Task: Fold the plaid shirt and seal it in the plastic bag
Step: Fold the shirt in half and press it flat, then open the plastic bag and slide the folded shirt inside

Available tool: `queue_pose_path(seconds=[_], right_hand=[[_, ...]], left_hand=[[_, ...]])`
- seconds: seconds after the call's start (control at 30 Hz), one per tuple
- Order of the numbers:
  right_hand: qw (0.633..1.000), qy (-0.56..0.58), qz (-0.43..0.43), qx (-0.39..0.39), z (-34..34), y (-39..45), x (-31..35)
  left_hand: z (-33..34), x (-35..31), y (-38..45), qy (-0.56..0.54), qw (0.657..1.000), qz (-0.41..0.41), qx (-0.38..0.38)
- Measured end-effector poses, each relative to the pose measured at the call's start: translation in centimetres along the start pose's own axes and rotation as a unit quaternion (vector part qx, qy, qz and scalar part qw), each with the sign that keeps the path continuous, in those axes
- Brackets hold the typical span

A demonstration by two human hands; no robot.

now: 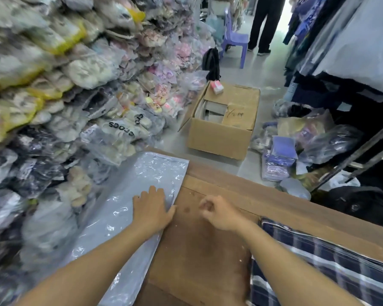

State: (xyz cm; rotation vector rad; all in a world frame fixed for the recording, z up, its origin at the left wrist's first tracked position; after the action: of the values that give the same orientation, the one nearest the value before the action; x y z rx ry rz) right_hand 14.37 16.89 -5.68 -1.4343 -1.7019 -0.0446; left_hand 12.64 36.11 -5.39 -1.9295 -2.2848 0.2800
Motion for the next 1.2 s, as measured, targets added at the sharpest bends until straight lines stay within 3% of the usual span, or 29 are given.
queue_pose_path(seconds=[0.17,0.37,0.5,0.6,0.73,0.87,1.0,1.07,1.2], right_hand=[[0.998,0.057,0.034,0.007,4.4,2.5,2.3],[0.952,0.282,0.105,0.055,6.4,2.2,4.2],[0.925,0.362,0.116,0.024,5.5,1.9,4.1],[0.889,0.44,0.121,0.045,4.8,1.7,3.9],[0.885,0.449,0.105,0.068,4.4,1.1,3.6],[0.832,0.542,0.112,-0.022,1.6,1.1,2.1],[0.77,0.615,0.134,-0.102,-3.7,1.7,-1.8],[0.788,0.586,0.173,-0.078,-5.3,2.0,-3.8],[0.863,0.457,0.216,0.01,-5.1,2.0,-5.7]], left_hand=[[-0.5,0.1,-1.1,-0.072,0.994,0.047,-0.065],[-3.0,0.4,-0.2,-0.199,0.975,0.008,-0.098],[-3.3,-0.4,0.5,-0.267,0.96,0.007,-0.086],[-2.8,-0.2,0.9,-0.332,0.939,-0.027,-0.082],[-2.5,-1.0,1.1,-0.385,0.92,-0.029,-0.067],[-0.9,-4.0,0.4,-0.314,0.942,0.115,0.015],[0.7,-6.7,-2.7,-0.243,0.918,0.292,0.109],[1.1,-7.2,-4.2,-0.21,0.905,0.339,0.146],[2.2,-7.8,-6.0,-0.176,0.884,0.376,0.213]])
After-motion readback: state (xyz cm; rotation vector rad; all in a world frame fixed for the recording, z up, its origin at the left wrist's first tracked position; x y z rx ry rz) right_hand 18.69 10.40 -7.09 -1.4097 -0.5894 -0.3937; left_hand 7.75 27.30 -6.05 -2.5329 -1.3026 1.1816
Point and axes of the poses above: each hand's wrist, its own y-axis towards the middle knuckle, its own z-axis out of the palm, x = y × z, the point moved 9 cm from there along y, towards the middle knuckle, and after that the axes turned 3 degrees about z, right-handed, at the moved point
